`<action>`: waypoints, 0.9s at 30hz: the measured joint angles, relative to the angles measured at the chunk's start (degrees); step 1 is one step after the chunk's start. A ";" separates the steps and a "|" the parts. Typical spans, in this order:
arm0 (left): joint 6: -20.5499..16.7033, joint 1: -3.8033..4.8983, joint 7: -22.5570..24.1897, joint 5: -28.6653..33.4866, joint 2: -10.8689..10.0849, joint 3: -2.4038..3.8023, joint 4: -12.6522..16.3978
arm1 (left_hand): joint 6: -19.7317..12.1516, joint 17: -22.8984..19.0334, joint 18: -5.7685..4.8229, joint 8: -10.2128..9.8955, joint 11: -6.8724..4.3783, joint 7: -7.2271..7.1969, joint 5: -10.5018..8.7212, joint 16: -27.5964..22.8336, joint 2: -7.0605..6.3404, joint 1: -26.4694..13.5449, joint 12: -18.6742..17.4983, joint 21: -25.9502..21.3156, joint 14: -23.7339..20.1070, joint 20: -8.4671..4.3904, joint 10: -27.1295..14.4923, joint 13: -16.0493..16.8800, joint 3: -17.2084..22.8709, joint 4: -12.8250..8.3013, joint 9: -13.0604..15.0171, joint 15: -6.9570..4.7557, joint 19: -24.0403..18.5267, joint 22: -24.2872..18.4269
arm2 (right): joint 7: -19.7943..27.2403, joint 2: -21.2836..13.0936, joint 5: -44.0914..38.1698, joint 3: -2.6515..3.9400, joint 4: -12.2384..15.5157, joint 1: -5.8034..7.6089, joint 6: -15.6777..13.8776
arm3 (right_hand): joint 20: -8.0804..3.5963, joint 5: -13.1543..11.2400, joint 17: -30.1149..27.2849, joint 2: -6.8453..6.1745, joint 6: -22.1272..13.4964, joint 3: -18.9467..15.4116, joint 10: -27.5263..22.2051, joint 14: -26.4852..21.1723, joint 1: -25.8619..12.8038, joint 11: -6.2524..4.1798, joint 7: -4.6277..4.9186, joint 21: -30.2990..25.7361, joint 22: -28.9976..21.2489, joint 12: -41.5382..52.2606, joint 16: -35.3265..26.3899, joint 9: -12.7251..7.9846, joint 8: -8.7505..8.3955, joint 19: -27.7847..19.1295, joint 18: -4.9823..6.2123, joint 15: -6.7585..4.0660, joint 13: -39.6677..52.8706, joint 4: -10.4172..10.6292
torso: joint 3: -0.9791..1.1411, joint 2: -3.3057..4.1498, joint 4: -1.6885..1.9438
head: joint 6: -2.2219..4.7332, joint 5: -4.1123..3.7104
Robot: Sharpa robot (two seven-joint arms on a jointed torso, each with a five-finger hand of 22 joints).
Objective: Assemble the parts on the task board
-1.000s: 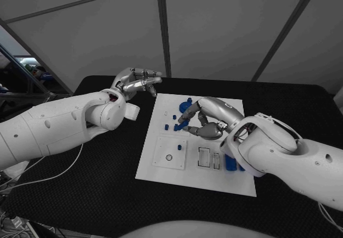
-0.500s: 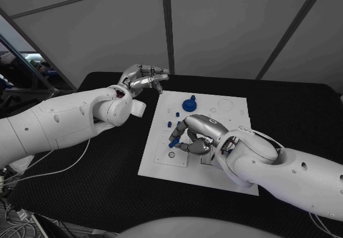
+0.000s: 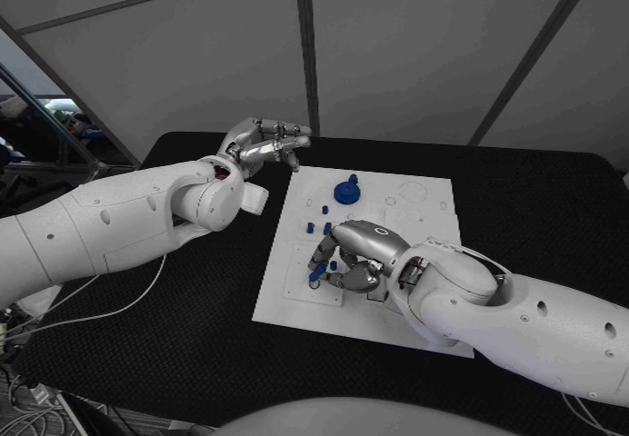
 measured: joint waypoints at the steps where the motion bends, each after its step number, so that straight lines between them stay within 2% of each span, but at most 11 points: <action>1: 0.01 0.00 0.00 0.00 0.00 0.00 -0.01 | 0.00 0.00 0.00 0.00 0.00 0.00 0.00 0.00 0.00 0.00 0.00 0.00 0.00 0.00 0.00 0.00 0.00 0.00 0.00 0.00 0.00 0.00 | -0.06 0.04 -0.15 -0.01 -0.06 -0.01 0.14 | 0.00 0.10 0.00 0.00 0.00 0.00 0.00 0.00 0.00 0.00 0.00 0.00 0.00 -0.01 0.00 0.00 0.04 0.00 0.00 0.00 0.00 0.00 | -0.02 0.00 0.01 | -0.02 0.00; 17: 0.10 0.00 -0.05 0.00 -0.06 0.00 -0.05 | 0.00 0.01 0.00 0.00 0.00 0.00 0.00 0.00 0.00 0.00 0.00 0.00 0.00 0.00 0.00 0.00 0.00 0.00 0.00 0.00 0.00 0.00 | -0.99 0.38 -2.13 -0.05 -0.22 -0.04 3.47 | 0.00 0.21 -0.04 0.13 -0.13 -0.05 0.00 0.00 -0.13 0.00 0.05 0.00 0.01 -0.11 0.00 0.10 0.06 0.00 0.01 0.00 0.00 0.03 | -0.02 0.03 0.06 | -0.53 0.39; 27: 0.10 0.00 -0.06 0.00 -0.08 0.00 -0.05 | 0.00 0.01 0.00 0.00 0.00 0.00 0.00 0.00 0.00 0.00 0.00 0.00 0.00 0.00 0.00 0.00 0.00 0.00 0.00 0.00 0.00 0.00 | -1.66 0.79 -3.26 -0.02 -0.38 -0.02 4.36 | 0.00 0.18 -0.04 0.31 -0.03 -0.09 0.00 0.00 -0.32 0.00 0.16 0.00 0.01 -0.18 0.00 0.12 -0.10 0.00 0.01 0.00 0.01 0.07 | -0.03 0.02 0.05 | -0.59 0.42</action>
